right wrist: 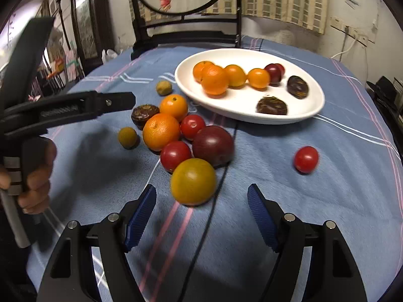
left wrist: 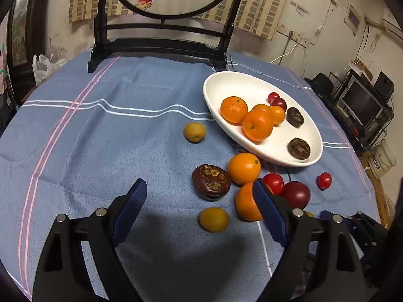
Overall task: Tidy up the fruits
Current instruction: 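Withdraw both open tools from the plate toward the remaining fruits, then grasp a small yellow-brown fruit with the left tool while the right tool grasps a yellow tomato, then carry both fruits over the white plate and open both tools to release them, then withdraw the left tool while the right tool grasps a red tomato, then grasp another red tomato with the left tool, then lower both red tomatoes onto the white plate and open both tools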
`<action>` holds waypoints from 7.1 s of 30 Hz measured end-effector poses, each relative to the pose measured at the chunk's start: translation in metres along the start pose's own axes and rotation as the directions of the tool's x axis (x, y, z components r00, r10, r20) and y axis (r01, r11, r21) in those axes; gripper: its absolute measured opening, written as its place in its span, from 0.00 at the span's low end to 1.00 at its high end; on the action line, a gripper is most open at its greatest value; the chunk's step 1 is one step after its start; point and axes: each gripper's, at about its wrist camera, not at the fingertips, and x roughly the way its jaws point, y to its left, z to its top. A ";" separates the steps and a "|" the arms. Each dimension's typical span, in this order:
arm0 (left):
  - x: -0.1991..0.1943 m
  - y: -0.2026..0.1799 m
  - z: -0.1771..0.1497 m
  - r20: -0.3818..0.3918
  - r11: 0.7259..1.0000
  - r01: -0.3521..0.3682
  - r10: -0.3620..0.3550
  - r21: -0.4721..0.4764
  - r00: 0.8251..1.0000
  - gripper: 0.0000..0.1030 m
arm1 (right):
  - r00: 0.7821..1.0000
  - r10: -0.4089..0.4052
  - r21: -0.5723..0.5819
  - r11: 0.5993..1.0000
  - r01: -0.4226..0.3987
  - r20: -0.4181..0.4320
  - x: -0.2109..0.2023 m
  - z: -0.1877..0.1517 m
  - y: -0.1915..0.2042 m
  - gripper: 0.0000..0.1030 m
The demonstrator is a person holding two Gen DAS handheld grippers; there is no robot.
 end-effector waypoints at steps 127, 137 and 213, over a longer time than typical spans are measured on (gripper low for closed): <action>0.018 -0.072 -0.036 -0.187 0.985 0.104 -0.076 0.141 0.979 0.87 | 0.996 -0.083 0.236 0.969 0.073 0.031 0.020 0.018 -0.108 0.29; 0.031 -0.095 -0.052 -0.181 0.963 0.054 -0.006 0.265 0.984 0.61 | 0.996 -0.042 0.201 0.979 0.027 0.074 0.004 0.021 -0.097 0.29; 0.016 -0.053 0.032 -0.003 0.982 -0.117 0.118 0.148 0.993 0.81 | 0.990 0.008 0.127 0.992 -0.025 0.138 -0.012 0.058 -0.088 0.68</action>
